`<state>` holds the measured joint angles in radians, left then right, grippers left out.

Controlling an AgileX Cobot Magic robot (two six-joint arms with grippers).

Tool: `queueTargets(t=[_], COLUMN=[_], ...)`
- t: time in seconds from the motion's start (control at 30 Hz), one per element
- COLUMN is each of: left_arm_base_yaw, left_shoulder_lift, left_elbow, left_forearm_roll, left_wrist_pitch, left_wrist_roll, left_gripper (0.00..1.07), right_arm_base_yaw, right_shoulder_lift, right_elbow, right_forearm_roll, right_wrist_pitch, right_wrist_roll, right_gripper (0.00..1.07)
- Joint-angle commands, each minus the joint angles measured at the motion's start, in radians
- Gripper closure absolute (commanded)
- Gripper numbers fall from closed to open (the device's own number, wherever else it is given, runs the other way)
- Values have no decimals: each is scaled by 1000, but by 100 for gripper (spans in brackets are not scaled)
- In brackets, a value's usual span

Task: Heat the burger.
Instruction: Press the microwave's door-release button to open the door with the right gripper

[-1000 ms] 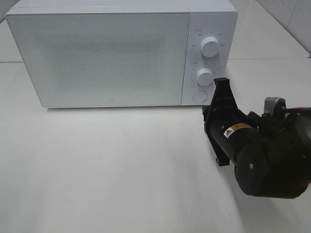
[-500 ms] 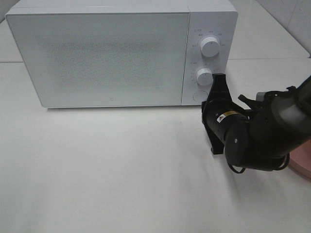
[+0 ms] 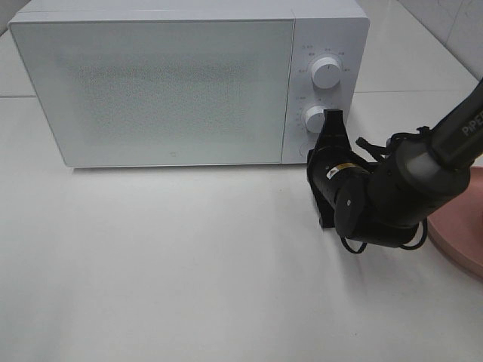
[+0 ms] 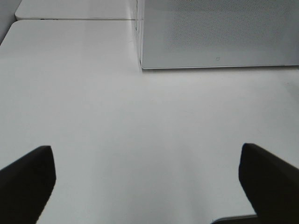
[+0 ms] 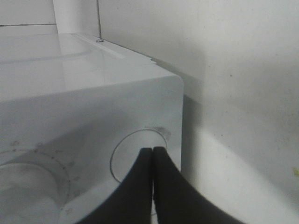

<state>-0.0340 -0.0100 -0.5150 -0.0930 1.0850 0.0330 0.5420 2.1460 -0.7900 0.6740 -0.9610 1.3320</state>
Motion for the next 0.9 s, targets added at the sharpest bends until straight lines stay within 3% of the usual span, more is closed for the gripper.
queueTargets(t=[0.03, 0.9], left_arm_base_yaw=[-8, -8], left_shoulder_lift=[-13, -13], left_elbow=[-2, -2], left_forearm_roll=[-5, -5], left_wrist_pitch=[-15, -15], left_wrist_roll=[-6, -6], left_gripper=[7, 7], right_arm_base_yaw=[-7, -7], right_shoulder_lift=[19, 9], right_elbow=[-40, -83], right_forearm_roll=[-4, 35], right_wrist_pitch=[11, -26], right_wrist_roll=[-1, -58], right_gripper=[107, 107])
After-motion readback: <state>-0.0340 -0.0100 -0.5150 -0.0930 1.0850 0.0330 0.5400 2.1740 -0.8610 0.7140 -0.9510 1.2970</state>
